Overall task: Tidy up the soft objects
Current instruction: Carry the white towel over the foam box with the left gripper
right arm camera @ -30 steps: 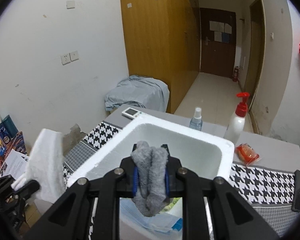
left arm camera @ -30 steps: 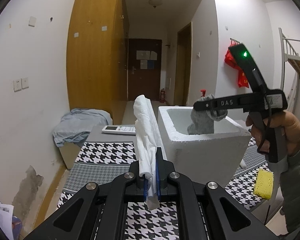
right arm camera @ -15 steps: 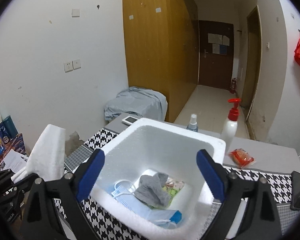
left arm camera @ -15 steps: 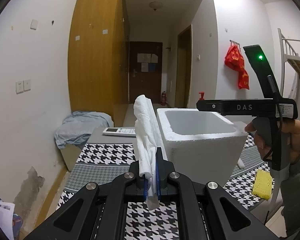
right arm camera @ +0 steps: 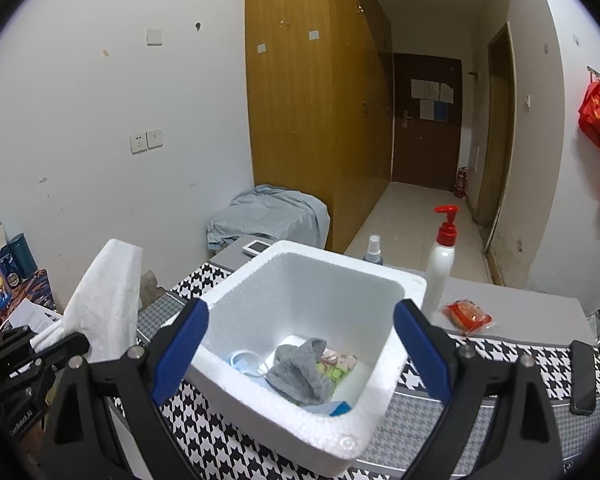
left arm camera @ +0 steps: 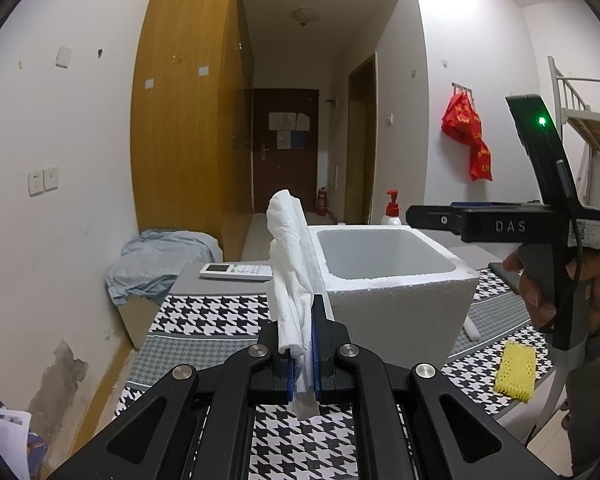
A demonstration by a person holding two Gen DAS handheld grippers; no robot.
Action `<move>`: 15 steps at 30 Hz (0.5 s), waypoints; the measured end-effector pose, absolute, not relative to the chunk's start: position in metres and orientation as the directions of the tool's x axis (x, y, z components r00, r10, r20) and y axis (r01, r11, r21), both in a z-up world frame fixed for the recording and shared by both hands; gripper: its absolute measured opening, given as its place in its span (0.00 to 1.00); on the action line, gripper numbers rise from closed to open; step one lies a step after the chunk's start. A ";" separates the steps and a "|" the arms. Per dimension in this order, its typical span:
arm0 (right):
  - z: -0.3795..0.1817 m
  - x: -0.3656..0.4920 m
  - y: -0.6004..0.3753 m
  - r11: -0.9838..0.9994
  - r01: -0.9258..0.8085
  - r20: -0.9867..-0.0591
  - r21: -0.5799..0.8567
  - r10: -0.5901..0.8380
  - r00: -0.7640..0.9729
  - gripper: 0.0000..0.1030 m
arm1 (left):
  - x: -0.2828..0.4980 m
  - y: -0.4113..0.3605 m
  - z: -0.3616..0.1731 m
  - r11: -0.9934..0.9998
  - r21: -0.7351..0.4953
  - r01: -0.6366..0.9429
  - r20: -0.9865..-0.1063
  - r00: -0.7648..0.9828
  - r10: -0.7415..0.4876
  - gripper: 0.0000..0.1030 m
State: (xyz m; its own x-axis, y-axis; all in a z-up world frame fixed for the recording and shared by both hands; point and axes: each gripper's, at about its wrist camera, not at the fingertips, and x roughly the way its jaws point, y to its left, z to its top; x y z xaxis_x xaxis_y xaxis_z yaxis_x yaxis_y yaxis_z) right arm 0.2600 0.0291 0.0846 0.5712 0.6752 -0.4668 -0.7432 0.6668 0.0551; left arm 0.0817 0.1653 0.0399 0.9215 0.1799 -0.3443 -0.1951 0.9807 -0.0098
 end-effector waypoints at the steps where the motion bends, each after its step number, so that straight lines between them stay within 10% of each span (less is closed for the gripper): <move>1: 0.084 0.260 0.027 0.667 -0.743 -0.467 0.054 0.674 0.572 0.93 | 0.083 0.165 0.041 0.982 -0.006 -0.189 -0.343 0.923 0.176 0.06; 15: 0.088 0.248 0.000 0.674 -0.736 -0.435 0.064 0.683 0.587 0.93 | 0.103 0.159 0.052 0.992 0.010 -0.126 -0.342 0.932 0.122 0.06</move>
